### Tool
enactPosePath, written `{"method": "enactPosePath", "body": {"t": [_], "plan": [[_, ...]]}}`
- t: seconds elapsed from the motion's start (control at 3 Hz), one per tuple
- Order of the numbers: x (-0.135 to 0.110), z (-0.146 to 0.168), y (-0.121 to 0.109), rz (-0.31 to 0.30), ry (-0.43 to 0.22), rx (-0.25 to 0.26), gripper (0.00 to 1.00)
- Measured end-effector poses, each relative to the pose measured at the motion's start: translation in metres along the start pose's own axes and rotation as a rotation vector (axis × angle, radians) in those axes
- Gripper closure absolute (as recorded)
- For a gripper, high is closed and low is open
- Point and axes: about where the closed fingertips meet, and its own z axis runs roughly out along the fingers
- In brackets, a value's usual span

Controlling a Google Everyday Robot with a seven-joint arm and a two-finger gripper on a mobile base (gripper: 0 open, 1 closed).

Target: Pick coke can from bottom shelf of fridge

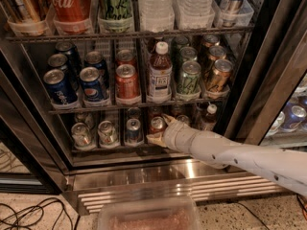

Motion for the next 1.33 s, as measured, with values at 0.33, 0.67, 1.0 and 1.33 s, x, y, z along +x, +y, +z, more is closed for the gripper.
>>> {"method": "enactPosePath", "body": {"t": [0.33, 0.67, 1.0, 1.33], "plan": [[0.0024, 0.0029, 0.0013, -0.005, 0.008, -0.007, 0.37], [0.0025, 0.003, 0.0013, -0.005, 0.008, -0.007, 0.55], [0.0025, 0.0055, 0.0001, 0.031, -0.014, -0.014, 0.78], [0.0019, 0.006, -0.0006, 0.052, -0.031, -0.022, 0.99]]}}
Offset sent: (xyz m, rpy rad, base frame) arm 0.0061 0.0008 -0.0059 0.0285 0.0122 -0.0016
